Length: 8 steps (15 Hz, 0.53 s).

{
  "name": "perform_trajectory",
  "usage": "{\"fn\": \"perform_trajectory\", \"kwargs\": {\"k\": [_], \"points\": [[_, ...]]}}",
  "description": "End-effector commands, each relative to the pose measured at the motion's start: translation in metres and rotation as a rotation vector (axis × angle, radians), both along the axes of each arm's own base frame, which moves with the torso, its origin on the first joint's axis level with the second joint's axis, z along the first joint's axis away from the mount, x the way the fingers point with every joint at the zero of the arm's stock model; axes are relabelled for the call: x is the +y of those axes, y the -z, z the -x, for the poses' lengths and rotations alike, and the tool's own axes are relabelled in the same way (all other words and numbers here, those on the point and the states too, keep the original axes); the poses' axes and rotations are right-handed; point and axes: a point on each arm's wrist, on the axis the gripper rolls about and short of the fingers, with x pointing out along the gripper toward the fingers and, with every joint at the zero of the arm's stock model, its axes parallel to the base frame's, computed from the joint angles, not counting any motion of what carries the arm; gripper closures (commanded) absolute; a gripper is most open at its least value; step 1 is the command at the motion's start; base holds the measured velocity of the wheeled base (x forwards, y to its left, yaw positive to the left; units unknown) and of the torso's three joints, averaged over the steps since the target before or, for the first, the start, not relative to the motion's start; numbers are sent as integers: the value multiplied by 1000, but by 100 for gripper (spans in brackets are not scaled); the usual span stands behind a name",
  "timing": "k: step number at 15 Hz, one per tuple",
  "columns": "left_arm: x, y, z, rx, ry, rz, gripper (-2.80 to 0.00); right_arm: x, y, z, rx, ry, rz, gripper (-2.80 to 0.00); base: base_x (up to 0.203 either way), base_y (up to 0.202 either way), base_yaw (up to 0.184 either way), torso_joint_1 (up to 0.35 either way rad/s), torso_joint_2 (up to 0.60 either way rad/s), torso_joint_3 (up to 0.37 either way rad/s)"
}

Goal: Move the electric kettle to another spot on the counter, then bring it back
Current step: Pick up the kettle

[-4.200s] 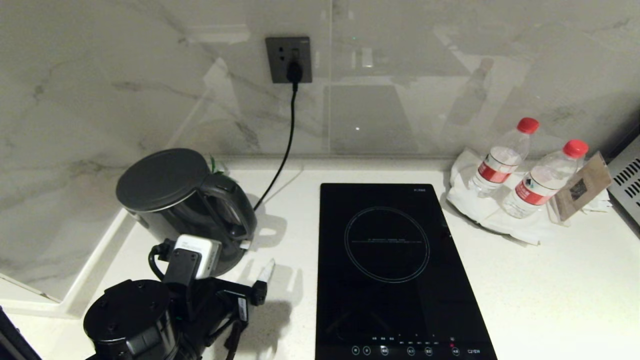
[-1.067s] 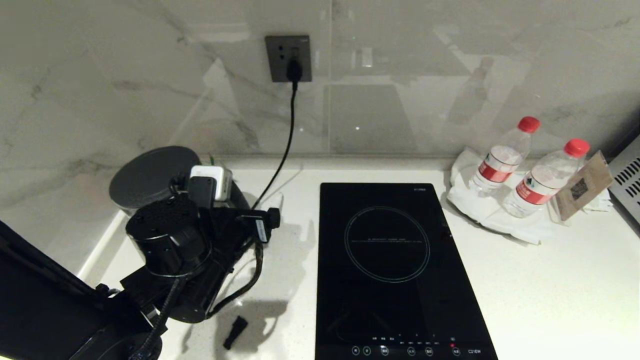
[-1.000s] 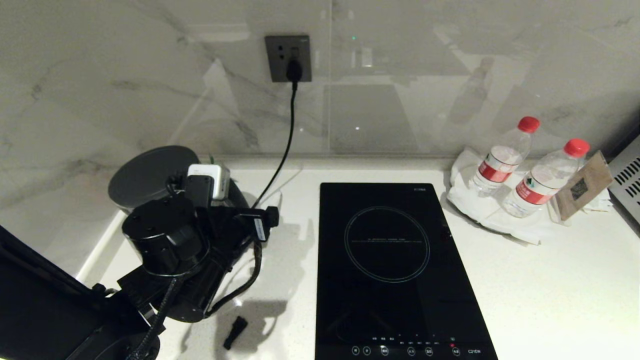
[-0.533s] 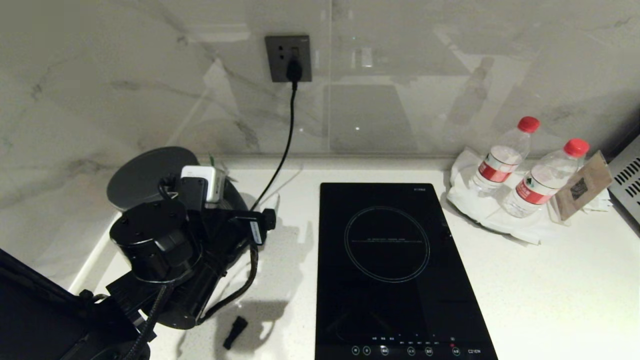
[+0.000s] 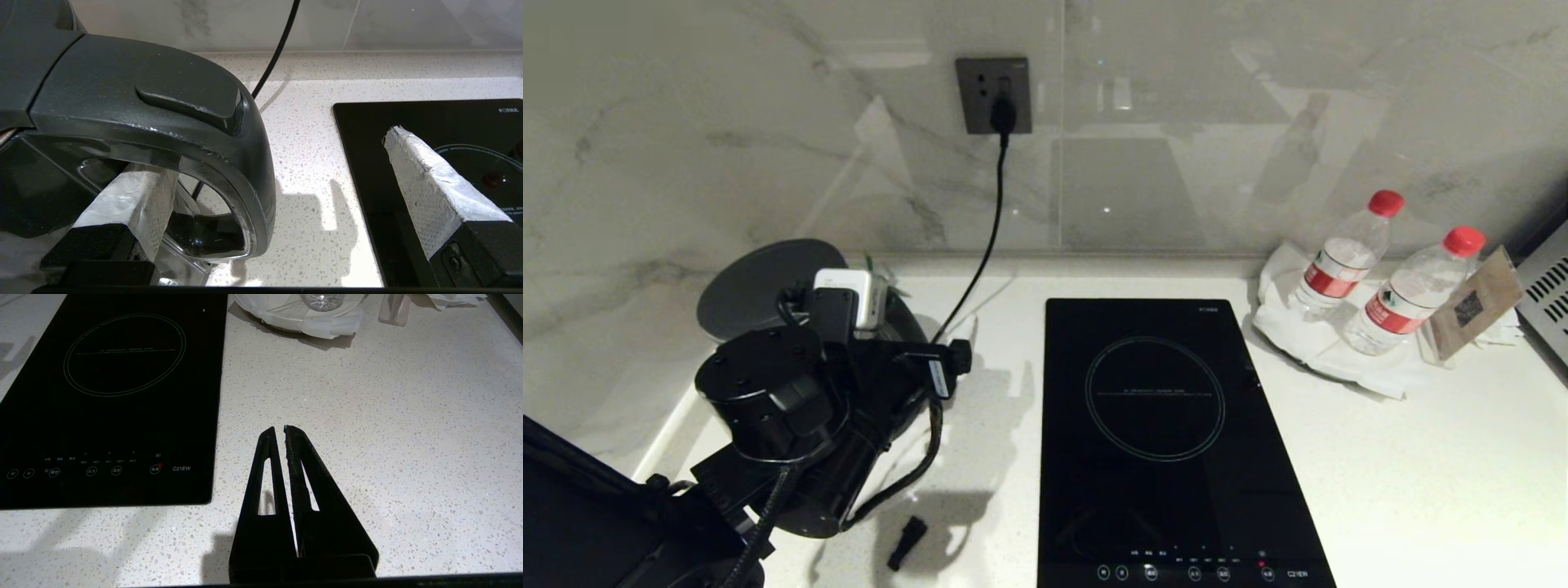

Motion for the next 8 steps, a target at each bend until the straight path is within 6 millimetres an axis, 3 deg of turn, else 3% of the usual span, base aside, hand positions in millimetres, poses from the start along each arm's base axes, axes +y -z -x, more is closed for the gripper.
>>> {"fn": "perform_trajectory", "kwargs": {"k": [1,3,4,8], "points": [[-1,2,-1,1,-1,0,-280,0,0,0,-1,-1,0,0,0,0,0,0,0,0],[-1,2,-1,0,-1,1,-280,0,0,0,0,-1,0,0,0,0,0,0,0,0],[-1,1,-2,-1,-1,5,0,0,0,0,0,-1,0,0,0,0,0,0,0,0],[0,2,-1,1,-2,2,0,0,0,0,0,-1,0,0,0,0,0,0,0,0]]}}
